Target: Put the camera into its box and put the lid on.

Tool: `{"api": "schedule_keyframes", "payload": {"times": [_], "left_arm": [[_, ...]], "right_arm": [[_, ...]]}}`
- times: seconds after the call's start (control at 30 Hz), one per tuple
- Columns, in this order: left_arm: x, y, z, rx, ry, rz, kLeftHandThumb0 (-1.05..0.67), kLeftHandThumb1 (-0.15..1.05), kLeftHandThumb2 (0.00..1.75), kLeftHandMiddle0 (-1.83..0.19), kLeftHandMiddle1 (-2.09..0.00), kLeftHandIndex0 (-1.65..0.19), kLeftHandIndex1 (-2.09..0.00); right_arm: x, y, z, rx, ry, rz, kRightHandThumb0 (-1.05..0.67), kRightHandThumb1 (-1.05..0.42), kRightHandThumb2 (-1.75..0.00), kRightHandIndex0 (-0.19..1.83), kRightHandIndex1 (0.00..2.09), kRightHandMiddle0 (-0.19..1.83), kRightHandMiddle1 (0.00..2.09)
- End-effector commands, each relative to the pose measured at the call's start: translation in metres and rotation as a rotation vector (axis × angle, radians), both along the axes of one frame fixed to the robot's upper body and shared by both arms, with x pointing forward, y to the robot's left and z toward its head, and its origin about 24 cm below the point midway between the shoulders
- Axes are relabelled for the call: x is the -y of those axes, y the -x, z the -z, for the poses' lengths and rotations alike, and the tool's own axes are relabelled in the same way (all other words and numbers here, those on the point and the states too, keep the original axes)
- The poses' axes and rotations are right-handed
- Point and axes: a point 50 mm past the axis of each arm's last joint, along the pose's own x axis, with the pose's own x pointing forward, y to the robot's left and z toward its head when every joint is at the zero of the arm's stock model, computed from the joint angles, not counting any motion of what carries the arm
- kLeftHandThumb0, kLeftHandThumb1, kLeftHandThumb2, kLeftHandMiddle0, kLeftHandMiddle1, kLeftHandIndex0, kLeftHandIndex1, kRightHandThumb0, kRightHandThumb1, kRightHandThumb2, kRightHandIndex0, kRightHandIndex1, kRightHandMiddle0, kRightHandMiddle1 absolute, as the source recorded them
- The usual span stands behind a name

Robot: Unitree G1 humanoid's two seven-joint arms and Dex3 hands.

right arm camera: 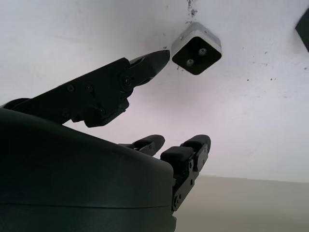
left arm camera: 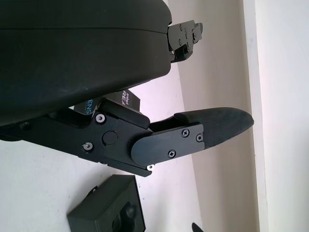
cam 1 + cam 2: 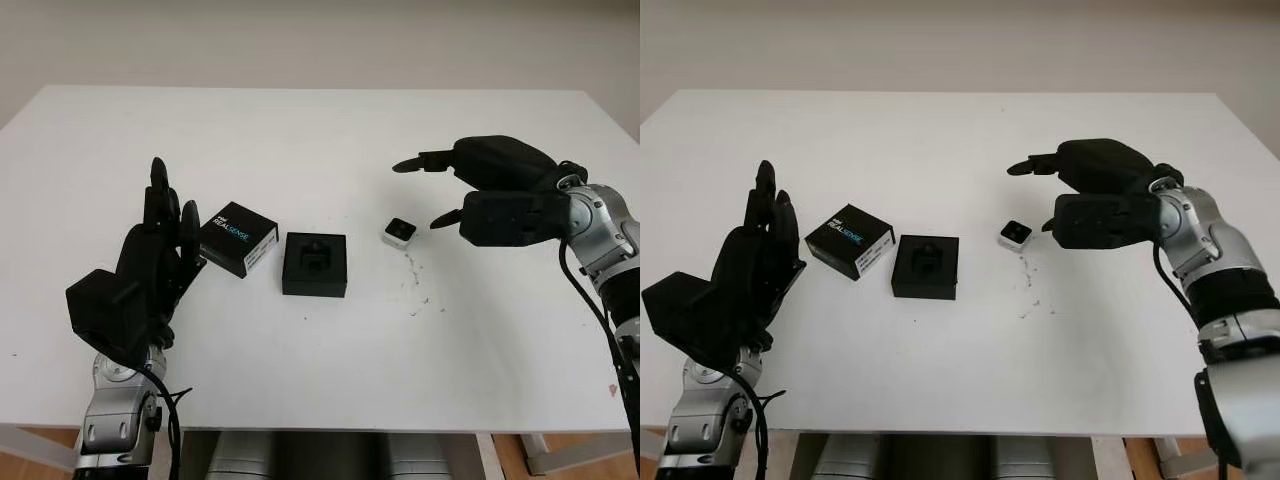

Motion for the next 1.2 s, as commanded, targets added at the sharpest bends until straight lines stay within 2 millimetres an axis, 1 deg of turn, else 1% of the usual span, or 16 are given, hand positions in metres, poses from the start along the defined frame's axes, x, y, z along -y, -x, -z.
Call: {"api": "schedule_keyframes", "payload": {"times": [0.0,0.3,0.4,0.5,0.57,0.67,0.83,1.17], "left_arm": [[-0.002,0.001,-0.003,0.014,-0.013,-0.004,-0.75,1.05,0.68,0.19,-0.03,0.19,-0.01],[-0.003,0.001,-0.003,0.010,-0.011,0.001,-0.76,1.05,0.67,0.19,-0.02,0.19,0.00],[-0.004,0.002,-0.003,0.000,-0.016,-0.004,-0.76,1.05,0.67,0.19,-0.01,0.19,0.00],[-0.005,0.002,-0.002,0.002,-0.015,-0.011,-0.76,1.05,0.67,0.19,-0.02,0.19,0.00],[-0.005,0.002,-0.002,0.005,-0.014,-0.012,-0.75,1.05,0.67,0.19,-0.03,0.19,-0.01],[-0.005,0.003,-0.002,0.003,-0.013,-0.017,-0.75,1.05,0.67,0.19,-0.03,0.19,-0.02],[-0.005,0.006,-0.001,-0.003,-0.009,-0.021,-0.75,1.05,0.66,0.19,-0.04,0.19,-0.03],[-0.005,0.007,-0.001,-0.010,-0.007,-0.022,-0.77,1.05,0.66,0.19,-0.02,0.19,-0.01]], "right_arm": [[0.000,-0.002,-0.009,0.018,0.043,-0.014,-0.17,-0.84,-0.06,0.43,0.10,0.47,0.07],[-0.012,-0.006,-0.001,0.036,0.111,-0.075,-0.18,-0.85,-0.06,0.46,0.09,0.50,0.06],[-0.016,-0.006,0.003,0.062,0.123,-0.105,-0.18,-0.83,-0.05,0.47,0.09,0.52,0.07],[-0.020,-0.006,0.006,0.088,0.190,-0.129,-0.22,-0.83,-0.05,0.43,0.06,0.52,0.07],[-0.022,-0.006,0.008,0.104,0.238,-0.144,-0.28,-0.83,-0.05,0.36,0.03,0.51,0.06],[-0.023,-0.007,0.013,0.121,0.280,-0.159,-0.32,-0.82,-0.05,0.30,0.01,0.50,0.05],[-0.025,-0.007,0.018,0.127,0.274,-0.175,-0.32,-0.81,-0.05,0.28,0.02,0.53,0.07],[-0.025,-0.008,0.026,0.086,0.286,-0.175,-0.33,-0.84,-0.06,0.23,0.03,0.52,0.06]]}}
